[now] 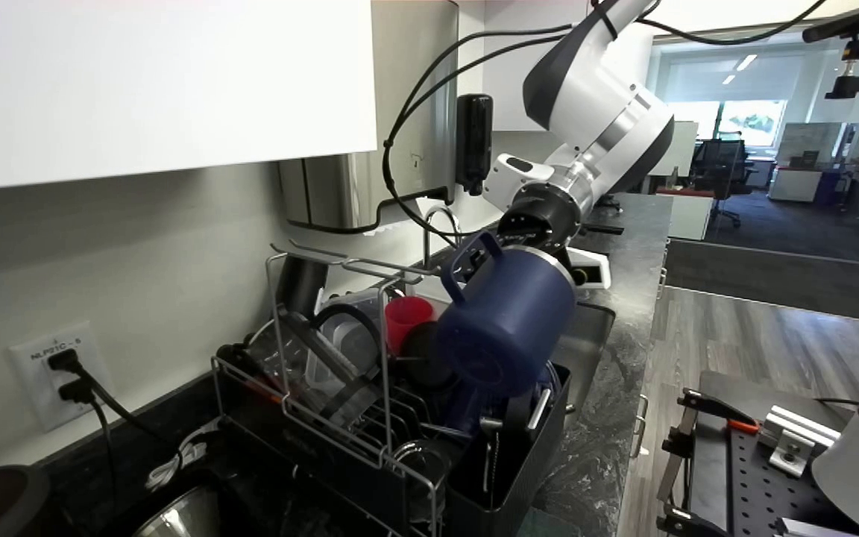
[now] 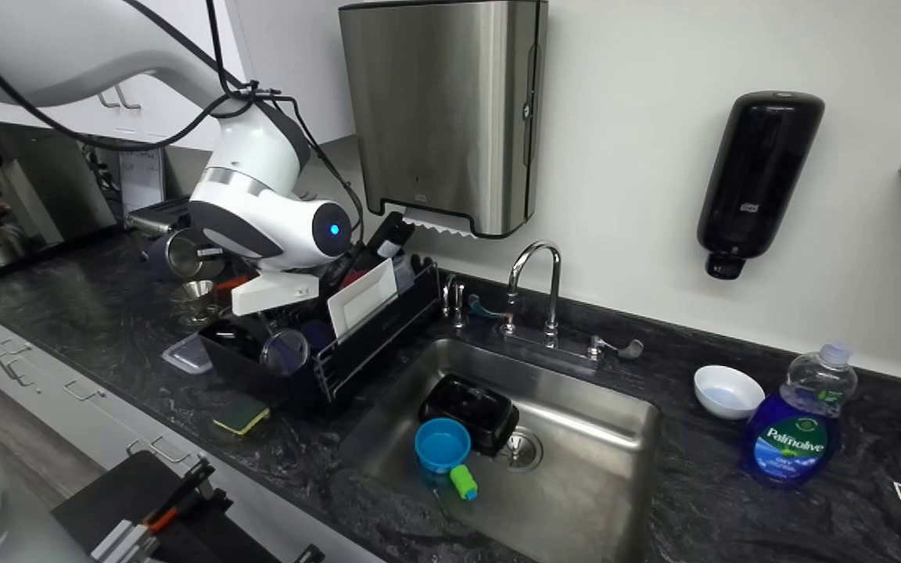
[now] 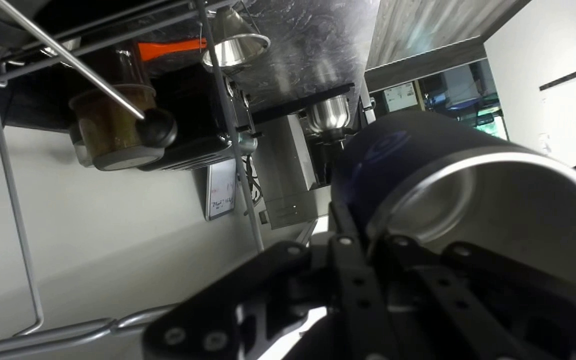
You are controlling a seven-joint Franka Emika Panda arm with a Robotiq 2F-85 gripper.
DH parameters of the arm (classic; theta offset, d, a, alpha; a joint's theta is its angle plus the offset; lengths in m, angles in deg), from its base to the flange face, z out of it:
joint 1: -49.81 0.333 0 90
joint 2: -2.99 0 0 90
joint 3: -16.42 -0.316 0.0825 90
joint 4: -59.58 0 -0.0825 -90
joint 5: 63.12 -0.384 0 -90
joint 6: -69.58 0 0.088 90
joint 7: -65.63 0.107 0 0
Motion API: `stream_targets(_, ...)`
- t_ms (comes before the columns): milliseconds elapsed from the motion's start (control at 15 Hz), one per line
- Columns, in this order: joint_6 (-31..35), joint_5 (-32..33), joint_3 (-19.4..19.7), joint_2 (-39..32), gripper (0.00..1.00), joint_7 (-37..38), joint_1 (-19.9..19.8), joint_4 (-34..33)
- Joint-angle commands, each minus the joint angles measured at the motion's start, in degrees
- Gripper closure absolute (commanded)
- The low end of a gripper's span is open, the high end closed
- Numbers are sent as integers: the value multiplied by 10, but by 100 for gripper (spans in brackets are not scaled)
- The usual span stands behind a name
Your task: Take the mug out of the sink and put it on the dish rack
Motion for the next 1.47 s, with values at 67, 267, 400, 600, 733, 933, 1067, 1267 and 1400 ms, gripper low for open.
stream_targets(67,8,-4,1,-24,98,-7,2,-19)
stream_targets(267,8,-1,2,-33,98,-4,2,-26)
stream_targets(400,7,1,3,-38,98,-5,1,-31)
stream_targets(600,7,3,6,-47,98,-3,0,-42)
stream_targets(733,8,4,8,-53,98,-2,0,-49)
stream_targets(933,10,5,11,-62,98,-1,-1,-58)
stream_targets(1067,10,6,13,-66,98,0,-1,-62)
stream_targets(1267,10,7,16,-73,98,0,-1,-67)
stream_targets(1400,10,7,17,-76,98,0,-1,-69)
